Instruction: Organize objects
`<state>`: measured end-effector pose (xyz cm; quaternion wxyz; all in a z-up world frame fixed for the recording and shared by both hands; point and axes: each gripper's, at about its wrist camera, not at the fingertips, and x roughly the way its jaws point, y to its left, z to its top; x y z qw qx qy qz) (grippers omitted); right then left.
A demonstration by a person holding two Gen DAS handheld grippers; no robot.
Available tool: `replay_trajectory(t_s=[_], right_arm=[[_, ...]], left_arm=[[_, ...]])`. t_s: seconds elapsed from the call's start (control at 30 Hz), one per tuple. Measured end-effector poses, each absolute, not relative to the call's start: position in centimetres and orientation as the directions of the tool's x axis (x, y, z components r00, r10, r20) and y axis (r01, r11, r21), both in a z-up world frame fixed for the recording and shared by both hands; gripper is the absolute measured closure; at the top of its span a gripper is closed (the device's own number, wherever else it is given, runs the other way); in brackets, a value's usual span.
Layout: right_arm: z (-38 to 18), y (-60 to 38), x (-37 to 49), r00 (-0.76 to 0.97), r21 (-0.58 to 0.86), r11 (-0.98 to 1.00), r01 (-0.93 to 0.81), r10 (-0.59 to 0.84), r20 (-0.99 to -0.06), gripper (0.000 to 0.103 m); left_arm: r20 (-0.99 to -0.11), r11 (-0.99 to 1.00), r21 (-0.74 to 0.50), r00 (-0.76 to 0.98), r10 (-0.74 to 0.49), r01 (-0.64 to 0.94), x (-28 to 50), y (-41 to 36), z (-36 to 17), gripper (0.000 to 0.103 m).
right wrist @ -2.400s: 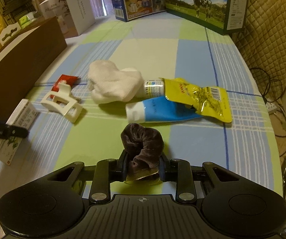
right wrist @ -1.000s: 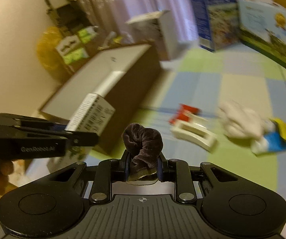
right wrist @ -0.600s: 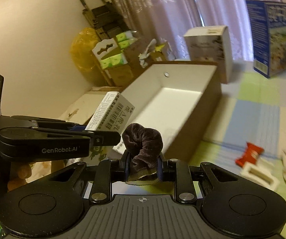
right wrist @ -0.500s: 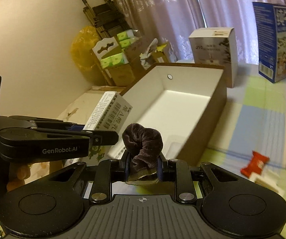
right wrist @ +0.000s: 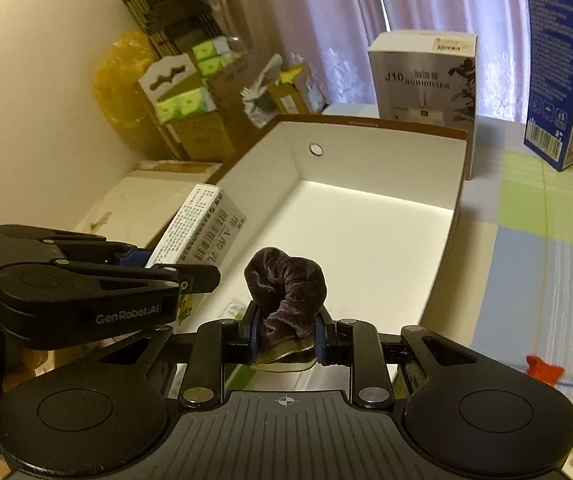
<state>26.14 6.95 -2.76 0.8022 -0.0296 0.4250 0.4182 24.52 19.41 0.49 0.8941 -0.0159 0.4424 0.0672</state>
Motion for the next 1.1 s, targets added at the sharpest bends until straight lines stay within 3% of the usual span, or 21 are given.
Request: replay_trajectory(t_s=[0.67, 0.97, 1.03, 1.1], right_arm=[[-5.1, 10.7, 31.0, 0.297, 0.298, 0.703, -0.645, 0.591, -0.750, 0.080], [-5.2, 10.9, 31.0, 0.304, 0.305, 0.702, -0.643, 0.599, -0.740, 0.080], [-5.1, 11.1, 31.1, 0.301, 0.316, 0.699, -0.641, 0.608, -0.735, 0.077], [-4.8, 11.2, 31.1, 0.313, 0.313, 0.705, -0.636, 0.607, -0.730, 0.063]], left_arm=[[-0.843, 0.994, 0.071, 0.528, 0.103, -0.080, 32.6, 23.5, -4.6, 0.081], [-0.832, 0.994, 0.061, 0.544, 0.103, -0.094, 32.8, 24.1, -4.0, 0.071], [-0.829, 0.993, 0.055, 0.550, 0.102, -0.101, 32.7, 24.4, -3.7, 0.070], [-0.826, 0.993, 0.057, 0.554, 0.107, -0.106, 32.6, 24.6, -3.3, 0.070]])
